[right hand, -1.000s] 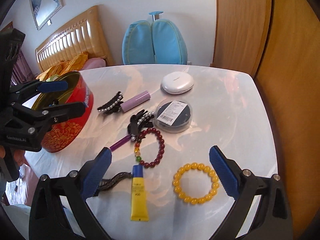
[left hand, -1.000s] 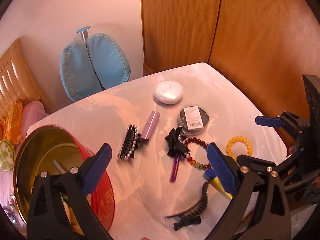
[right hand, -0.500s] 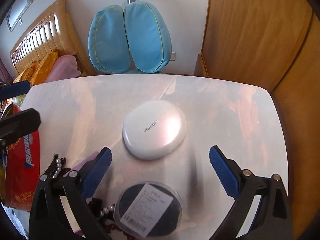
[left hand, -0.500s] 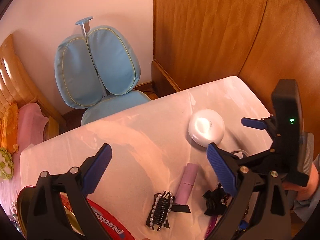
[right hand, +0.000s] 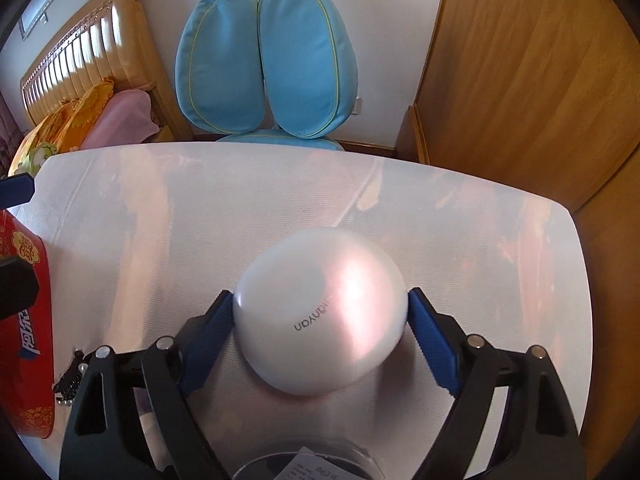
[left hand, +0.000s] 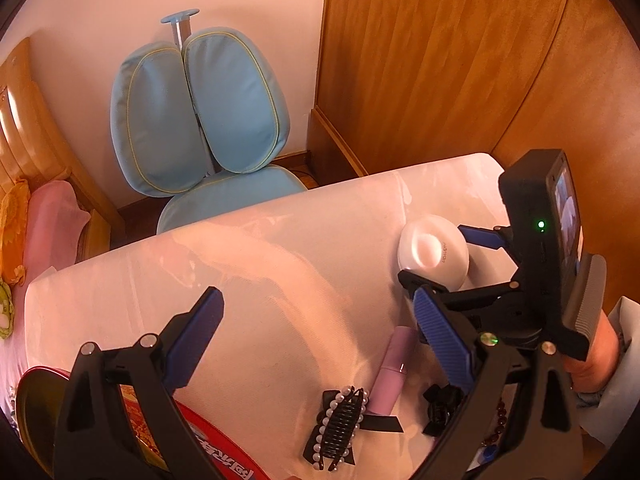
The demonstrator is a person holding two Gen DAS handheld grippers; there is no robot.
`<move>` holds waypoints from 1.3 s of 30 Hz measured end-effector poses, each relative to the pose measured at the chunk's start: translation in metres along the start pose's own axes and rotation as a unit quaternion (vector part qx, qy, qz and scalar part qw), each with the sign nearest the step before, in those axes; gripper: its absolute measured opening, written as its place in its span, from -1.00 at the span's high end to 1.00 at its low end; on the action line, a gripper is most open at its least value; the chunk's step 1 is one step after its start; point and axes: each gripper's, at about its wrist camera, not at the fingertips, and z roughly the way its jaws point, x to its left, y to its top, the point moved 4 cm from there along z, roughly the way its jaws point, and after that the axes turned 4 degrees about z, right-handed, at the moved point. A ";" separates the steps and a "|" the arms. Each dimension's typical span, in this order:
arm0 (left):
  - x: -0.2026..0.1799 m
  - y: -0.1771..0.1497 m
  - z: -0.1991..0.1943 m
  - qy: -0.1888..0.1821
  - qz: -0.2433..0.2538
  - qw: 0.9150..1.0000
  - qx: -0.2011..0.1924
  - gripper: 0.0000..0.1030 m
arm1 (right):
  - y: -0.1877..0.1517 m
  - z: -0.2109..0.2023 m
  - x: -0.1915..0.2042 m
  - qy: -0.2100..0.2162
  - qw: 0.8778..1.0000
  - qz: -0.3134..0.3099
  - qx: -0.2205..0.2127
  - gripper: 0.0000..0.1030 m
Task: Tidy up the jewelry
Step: 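Carry the white compact into the tin and open the right gripper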
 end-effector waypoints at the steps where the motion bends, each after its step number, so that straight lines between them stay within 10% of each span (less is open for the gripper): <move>1: -0.001 0.000 0.000 0.001 -0.001 1.000 0.001 -0.81 | -0.001 -0.001 0.001 0.003 1.000 0.001 0.001 -0.69; 21: -0.040 -0.094 -0.125 0.043 -0.066 0.996 -0.030 -0.81 | -0.102 -0.197 0.038 0.093 0.988 -0.050 -0.109 -0.69; 30: 0.019 -0.181 -0.181 0.102 -0.127 0.987 -0.012 -0.81 | -0.121 -0.226 0.119 0.157 0.974 -0.118 -0.114 -0.69; 39: 0.143 -0.201 -0.187 0.124 -0.152 0.980 -0.032 -0.81 | -0.087 -0.198 0.229 0.160 0.972 -0.140 -0.095 -0.69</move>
